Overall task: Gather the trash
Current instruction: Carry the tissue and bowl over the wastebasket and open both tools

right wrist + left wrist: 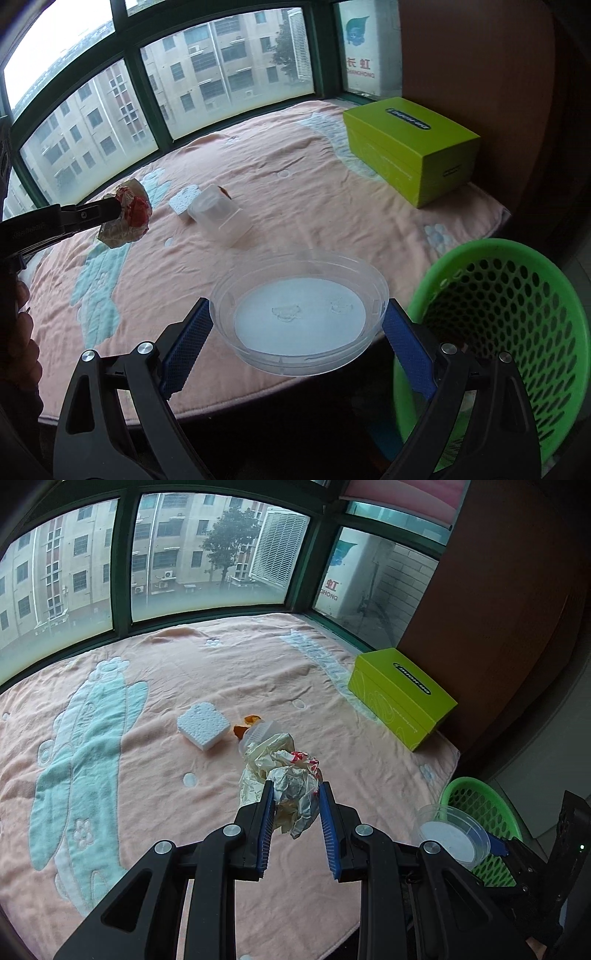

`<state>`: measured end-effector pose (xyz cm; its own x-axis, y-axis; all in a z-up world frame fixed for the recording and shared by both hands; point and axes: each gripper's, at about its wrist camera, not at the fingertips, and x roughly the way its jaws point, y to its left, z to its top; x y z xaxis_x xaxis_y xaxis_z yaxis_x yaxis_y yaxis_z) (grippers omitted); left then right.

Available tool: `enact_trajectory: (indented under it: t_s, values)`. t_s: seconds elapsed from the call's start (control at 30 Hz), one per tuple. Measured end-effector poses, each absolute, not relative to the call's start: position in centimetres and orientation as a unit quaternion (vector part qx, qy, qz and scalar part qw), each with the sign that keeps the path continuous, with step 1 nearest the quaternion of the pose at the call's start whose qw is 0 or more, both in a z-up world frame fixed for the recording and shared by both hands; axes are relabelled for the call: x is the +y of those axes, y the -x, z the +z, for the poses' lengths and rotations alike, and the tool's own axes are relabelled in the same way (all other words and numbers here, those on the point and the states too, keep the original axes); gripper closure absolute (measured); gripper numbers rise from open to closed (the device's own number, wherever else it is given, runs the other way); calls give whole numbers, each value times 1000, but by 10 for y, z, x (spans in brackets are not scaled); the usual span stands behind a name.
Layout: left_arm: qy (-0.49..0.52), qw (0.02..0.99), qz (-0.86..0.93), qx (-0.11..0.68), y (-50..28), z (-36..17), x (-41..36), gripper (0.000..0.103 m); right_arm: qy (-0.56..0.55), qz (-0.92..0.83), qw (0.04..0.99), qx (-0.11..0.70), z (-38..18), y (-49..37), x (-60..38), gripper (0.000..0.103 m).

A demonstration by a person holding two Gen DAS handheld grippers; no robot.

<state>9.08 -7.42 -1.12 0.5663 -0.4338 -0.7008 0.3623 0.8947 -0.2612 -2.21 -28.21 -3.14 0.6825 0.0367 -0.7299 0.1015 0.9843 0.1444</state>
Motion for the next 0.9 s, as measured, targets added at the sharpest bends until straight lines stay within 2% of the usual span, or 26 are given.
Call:
enact_trajectory:
  t_s: [0.9]
  values:
    - [-28, 847, -355, 396, -50, 5, -203, 79, -159, -199, 892, 374, -33, 101, -432, 12]
